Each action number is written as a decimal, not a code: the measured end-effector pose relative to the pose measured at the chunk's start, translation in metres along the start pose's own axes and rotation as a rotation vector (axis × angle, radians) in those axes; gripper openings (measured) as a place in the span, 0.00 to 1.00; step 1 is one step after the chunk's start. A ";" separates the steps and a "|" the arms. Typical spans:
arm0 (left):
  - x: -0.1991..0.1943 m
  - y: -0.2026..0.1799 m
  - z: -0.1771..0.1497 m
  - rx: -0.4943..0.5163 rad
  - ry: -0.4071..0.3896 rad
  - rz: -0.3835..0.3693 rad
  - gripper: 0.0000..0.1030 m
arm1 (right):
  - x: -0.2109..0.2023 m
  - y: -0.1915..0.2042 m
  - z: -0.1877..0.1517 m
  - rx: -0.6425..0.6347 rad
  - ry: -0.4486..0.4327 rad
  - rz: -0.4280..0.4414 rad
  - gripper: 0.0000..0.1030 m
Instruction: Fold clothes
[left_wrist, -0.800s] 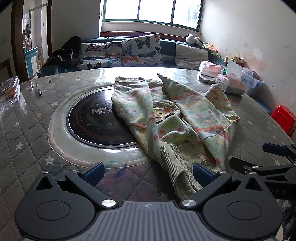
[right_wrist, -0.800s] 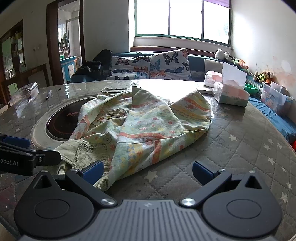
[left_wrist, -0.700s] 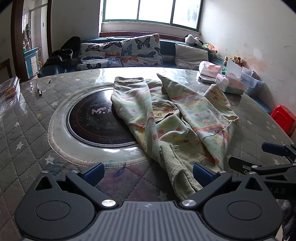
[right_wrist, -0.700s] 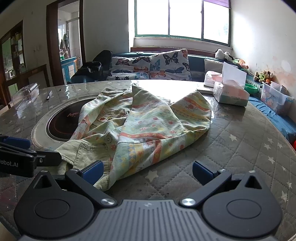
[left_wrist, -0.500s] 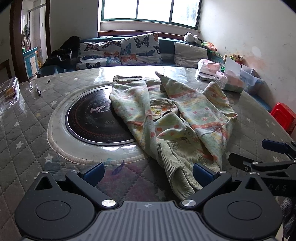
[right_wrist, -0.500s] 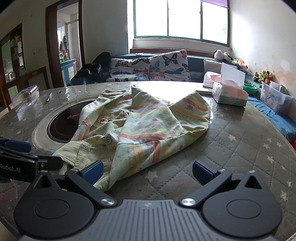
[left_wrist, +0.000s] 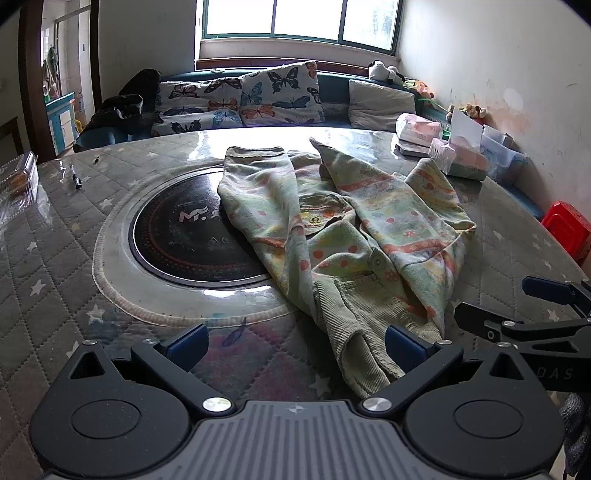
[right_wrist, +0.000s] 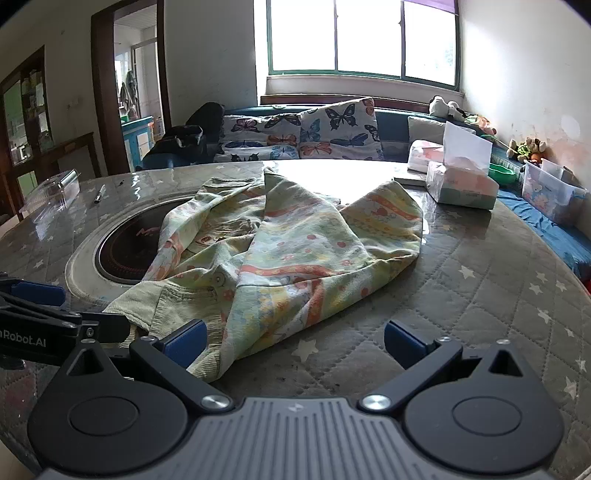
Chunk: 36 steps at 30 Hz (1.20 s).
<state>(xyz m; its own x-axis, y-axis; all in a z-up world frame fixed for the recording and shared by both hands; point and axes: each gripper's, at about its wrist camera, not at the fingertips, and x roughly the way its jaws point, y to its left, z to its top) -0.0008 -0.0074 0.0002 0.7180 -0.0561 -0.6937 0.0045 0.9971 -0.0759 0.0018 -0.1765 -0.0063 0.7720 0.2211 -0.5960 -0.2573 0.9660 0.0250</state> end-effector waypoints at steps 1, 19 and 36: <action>0.001 0.000 0.000 0.001 0.001 0.000 1.00 | 0.001 0.000 0.000 -0.001 0.001 0.001 1.00; 0.019 0.013 0.023 -0.016 0.008 0.025 1.00 | 0.022 -0.006 0.013 -0.015 0.020 0.008 1.00; 0.064 0.014 0.070 -0.007 0.020 0.034 1.00 | 0.069 -0.019 0.049 -0.056 0.059 0.017 0.99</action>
<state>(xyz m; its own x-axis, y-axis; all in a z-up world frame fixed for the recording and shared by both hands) 0.0938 0.0068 0.0051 0.7039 -0.0237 -0.7099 -0.0241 0.9981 -0.0572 0.0886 -0.1732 -0.0087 0.7318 0.2275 -0.6424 -0.3037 0.9527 -0.0086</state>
